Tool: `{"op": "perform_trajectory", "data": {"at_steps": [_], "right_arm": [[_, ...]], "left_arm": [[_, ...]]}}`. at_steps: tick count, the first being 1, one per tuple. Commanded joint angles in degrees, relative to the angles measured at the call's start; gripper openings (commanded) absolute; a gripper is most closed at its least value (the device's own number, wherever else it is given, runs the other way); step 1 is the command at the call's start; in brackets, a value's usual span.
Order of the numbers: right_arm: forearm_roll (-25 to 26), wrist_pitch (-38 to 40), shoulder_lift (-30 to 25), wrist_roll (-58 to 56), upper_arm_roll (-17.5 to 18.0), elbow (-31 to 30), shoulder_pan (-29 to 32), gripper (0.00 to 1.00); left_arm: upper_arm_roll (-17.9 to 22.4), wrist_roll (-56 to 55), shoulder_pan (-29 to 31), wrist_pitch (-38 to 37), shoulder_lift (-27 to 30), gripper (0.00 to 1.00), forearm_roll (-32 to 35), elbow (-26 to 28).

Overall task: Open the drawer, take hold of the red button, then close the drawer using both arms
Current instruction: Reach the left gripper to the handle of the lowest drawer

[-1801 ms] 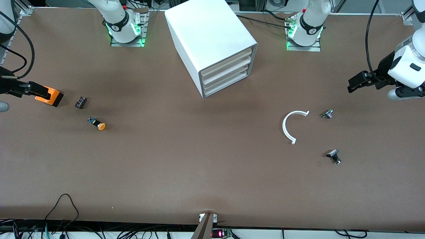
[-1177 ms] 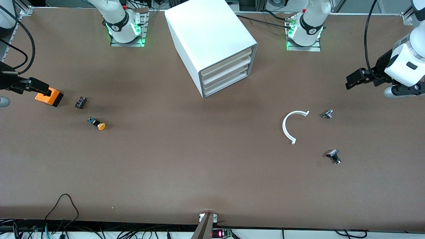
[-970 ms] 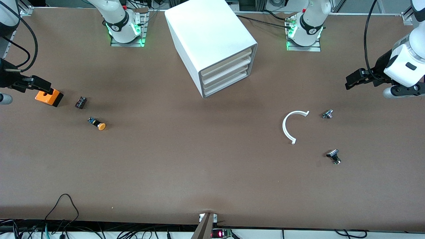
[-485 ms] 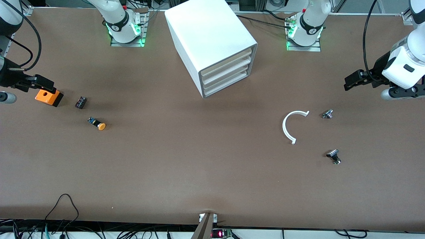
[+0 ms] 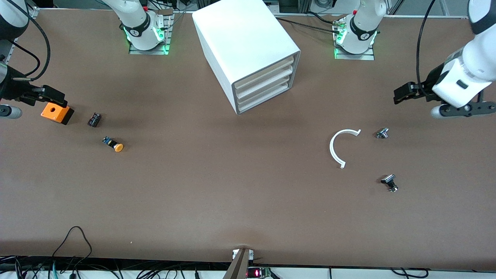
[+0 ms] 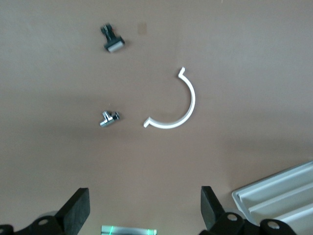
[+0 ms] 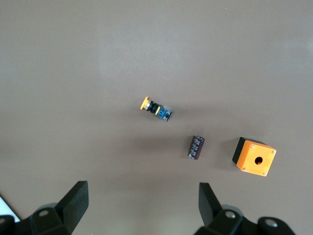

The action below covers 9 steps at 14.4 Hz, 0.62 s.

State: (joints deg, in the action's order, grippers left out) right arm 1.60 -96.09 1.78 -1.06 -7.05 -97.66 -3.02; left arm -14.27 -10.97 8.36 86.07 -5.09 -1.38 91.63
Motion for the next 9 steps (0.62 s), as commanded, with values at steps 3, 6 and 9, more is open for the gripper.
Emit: {"op": "perform_trajectory", "data": {"at_steps": [3,6,9], "right_arm": [[-0.72,-1.82,-1.43,0.09,0.2,-1.57,-0.05,1.0],[-0.9,-1.73,1.28,-0.17,0.2,0.44,-0.31,1.0],[-0.73,-1.82,3.31,0.36,0.2,1.33,-1.9,1.0]], "left_arm": [[-0.68,12.07,4.11,-8.44,-6.93,1.0,-12.3,-1.36],[-0.59,23.69,4.38,-9.87,-10.28,1.0,-17.43,0.82],[-0.59,25.47,4.3,-9.34,-11.69,1.0,-26.98,6.44]]}}
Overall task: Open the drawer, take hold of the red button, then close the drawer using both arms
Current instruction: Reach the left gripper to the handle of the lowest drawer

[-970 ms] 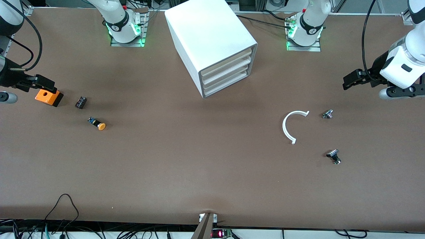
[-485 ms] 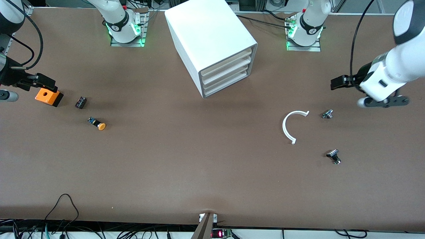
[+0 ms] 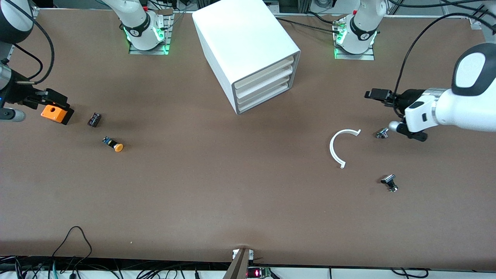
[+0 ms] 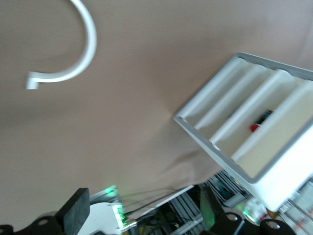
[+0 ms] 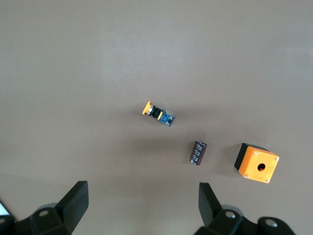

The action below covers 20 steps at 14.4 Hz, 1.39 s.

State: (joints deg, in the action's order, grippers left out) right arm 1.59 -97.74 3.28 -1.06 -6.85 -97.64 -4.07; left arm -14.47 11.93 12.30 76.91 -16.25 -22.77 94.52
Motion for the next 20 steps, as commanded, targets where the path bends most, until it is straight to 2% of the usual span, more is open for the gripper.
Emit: {"op": "perform_trajectory", "data": {"at_steps": [1,3,6,8,13,16,20], "right_arm": [[-0.88,-0.17,2.08,0.27,0.0,1.66,-0.85,1.0],[-0.89,-0.17,2.08,-0.34,-0.09,1.67,-0.76,1.0],[-0.89,0.62,2.08,-1.57,0.0,1.67,-1.37,1.0],[-0.97,0.62,2.08,-3.59,0.0,1.67,-1.9,1.0],[-1.06,1.23,1.91,-9.3,0.44,1.75,-2.26,0.99],[-0.01,1.23,1.9,-8.88,0.35,2.55,-4.97,0.99],[-0.09,1.23,2.34,-9.3,-0.26,2.55,-4.02,0.99]], "left_arm": [[-0.38,2.57,0.18,1.64,-1.59,1.0,-8.58,5.74],[-0.91,2.57,-1.04,9.0,-2.12,1.0,-9.92,11.28],[-1.09,2.57,-4.73,11.24,-4.22,1.0,-13.42,14.81],[-1.09,2.57,-6.66,13.33,-6.24,1.0,-20.61,17.09],[-2.48,7.13,-12.82,24.05,-7.75,1.0,-35.21,26.31],[-5.73,9.96,-13.53,28.11,-7.57,1.0,-35.94,28.97],[-7.58,9.87,-14.5,28.82,-7.22,0.96,-38.39,30.73]]}}
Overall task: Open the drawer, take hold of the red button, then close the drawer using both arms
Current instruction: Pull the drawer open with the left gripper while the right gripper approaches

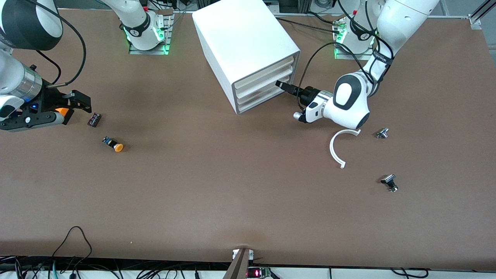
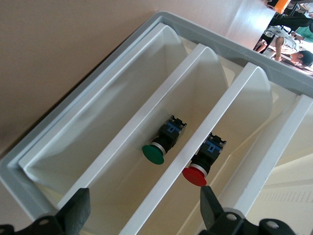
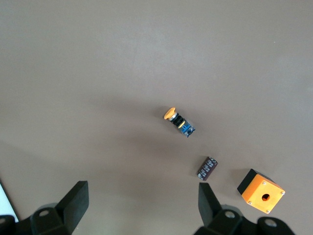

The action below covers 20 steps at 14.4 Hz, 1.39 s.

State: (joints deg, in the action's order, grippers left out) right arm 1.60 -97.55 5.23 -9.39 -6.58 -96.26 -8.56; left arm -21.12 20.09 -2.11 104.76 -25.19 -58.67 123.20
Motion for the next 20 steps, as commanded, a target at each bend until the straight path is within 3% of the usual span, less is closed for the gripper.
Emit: {"op": "perform_trajectory", "data": {"at_steps": [1,4,5,6,7,8,11,14,17,20], "right_arm": [[-0.46,0.69,0.48,-1.06,-0.63,1.42,0.56,0.99],[-0.82,0.17,0.83,-1.41,-1.16,1.78,1.36,0.99],[-0.81,0.16,1.0,-1.68,-1.07,1.95,1.0,0.99],[-0.99,-0.01,1.09,-1.68,-0.81,1.95,0.83,0.99],[-0.99,-0.45,1.27,-1.68,-0.63,2.04,-0.04,0.99],[-0.99,-1.15,1.44,-1.68,-0.28,1.95,-1.18,0.99],[-0.99,-2.82,3.38,-1.68,-0.19,2.04,-2.77,0.99],[-0.99,-2.91,5.39,-1.77,0.51,2.48,-3.83,0.99],[-0.99,-2.91,8.12,-2.73,0.95,4.49,-5.32,0.99],[-0.99,-4.05,9.62,-2.74,0.95,5.38,-10.23,0.99]], "left_arm": [[-1.55,1.71,-0.09,1.14,1.73,0.95,-2.85,2.3],[-4.35,1.71,-0.18,5.61,2.52,0.91,-3.03,4.49],[-5.06,1.79,-0.18,7.1,2.43,0.8,-3.12,4.85],[-5.24,1.79,-0.18,7.55,2.34,0.62,-3.12,4.94],[-5.33,1.71,-0.26,7.56,2.34,0.3,-3.12,4.94],[-5.24,1.71,-0.26,7.47,2.34,0.04,-3.12,5.03],[-4.11,1.71,0.52,7.47,2.43,0.0,-1.28,4.5],[2.64,2.32,0.88,7.73,2.34,0.0,9.78,-1.45],[7.32,2.5,0.88,10.7,1.64,0.0,10.33,-5.42],[7.41,2.67,1.32,15.37,1.64,0.0,9.54,-5.78]]}}
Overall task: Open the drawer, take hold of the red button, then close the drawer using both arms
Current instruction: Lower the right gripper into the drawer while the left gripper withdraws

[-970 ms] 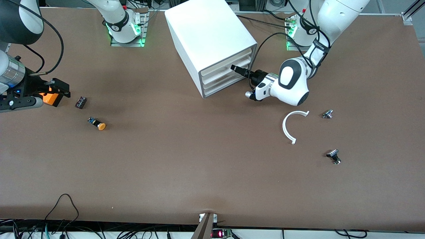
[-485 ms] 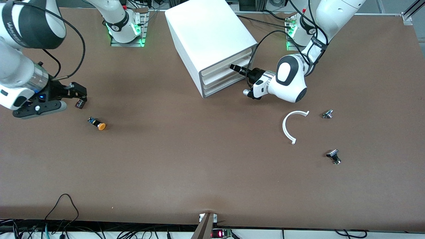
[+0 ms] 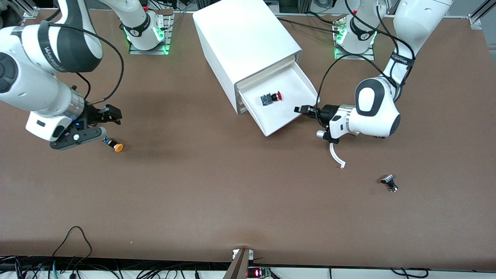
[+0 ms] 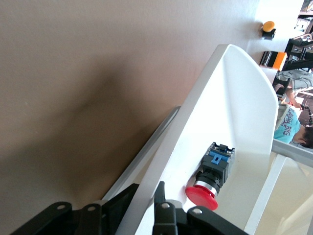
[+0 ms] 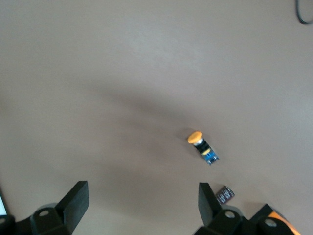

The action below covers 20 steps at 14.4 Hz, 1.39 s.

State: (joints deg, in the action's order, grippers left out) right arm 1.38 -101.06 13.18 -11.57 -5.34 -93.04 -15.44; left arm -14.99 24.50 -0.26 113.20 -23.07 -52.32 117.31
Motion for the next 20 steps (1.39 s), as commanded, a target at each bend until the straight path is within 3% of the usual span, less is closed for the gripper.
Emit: {"op": "perform_trajectory", "data": {"at_steps": [1,2,3,7,10,13,15,18,20], "right_arm": [[-0.86,-2.11,1.67,-0.56,-0.2,2.25,-4.85,0.99],[-1.29,-4.12,1.76,-0.56,0.15,2.25,-6.43,0.99],[-2.86,-6.49,1.93,-0.56,0.59,2.25,-7.75,0.99],[-5.59,-9.42,4.47,-2.31,2.78,5.4,-11.8,0.99],[-7.18,-9.33,7.9,-5.66,7.35,11.02,-12.42,0.99],[-6.66,-9.85,10.97,-6.45,11.04,14.98,-14.96,0.99],[-6.13,-11.0,15.01,-10.65,12.02,19.54,-19.26,0.99],[-4.64,-10.82,18.8,-12.6,11.76,23.87,-23.48,0.99],[-2.36,-11.18,20.56,-16.87,11.84,24.4,-24.2,0.99]], "left_arm": [[1.28,-1.83,-0.27,7.29,-0.49,0.0,3.19,-0.59],[1.28,-1.65,-0.09,7.47,-0.4,0.93,2.75,-0.86],[1.19,-1.65,0.52,7.65,0.04,1.0,1.7,-0.86],[1.19,-1.65,2.44,7.91,2.22,1.0,2.13,-0.86],[1.89,-1.65,7.62,8.09,6.97,1.0,2.22,-0.86],[3.73,-2.09,8.43,10.2,10.49,1.0,3.27,-1.21],[6.37,-2.09,8.43,6.88,12.86,1.0,11.31,-3.84],[6.47,-2.88,10.19,-0.15,18.3,1.0,26.09,-9.28],[6.73,-6.37,10.63,-4.98,21.73,1.0,29.89,-11.13]]}}
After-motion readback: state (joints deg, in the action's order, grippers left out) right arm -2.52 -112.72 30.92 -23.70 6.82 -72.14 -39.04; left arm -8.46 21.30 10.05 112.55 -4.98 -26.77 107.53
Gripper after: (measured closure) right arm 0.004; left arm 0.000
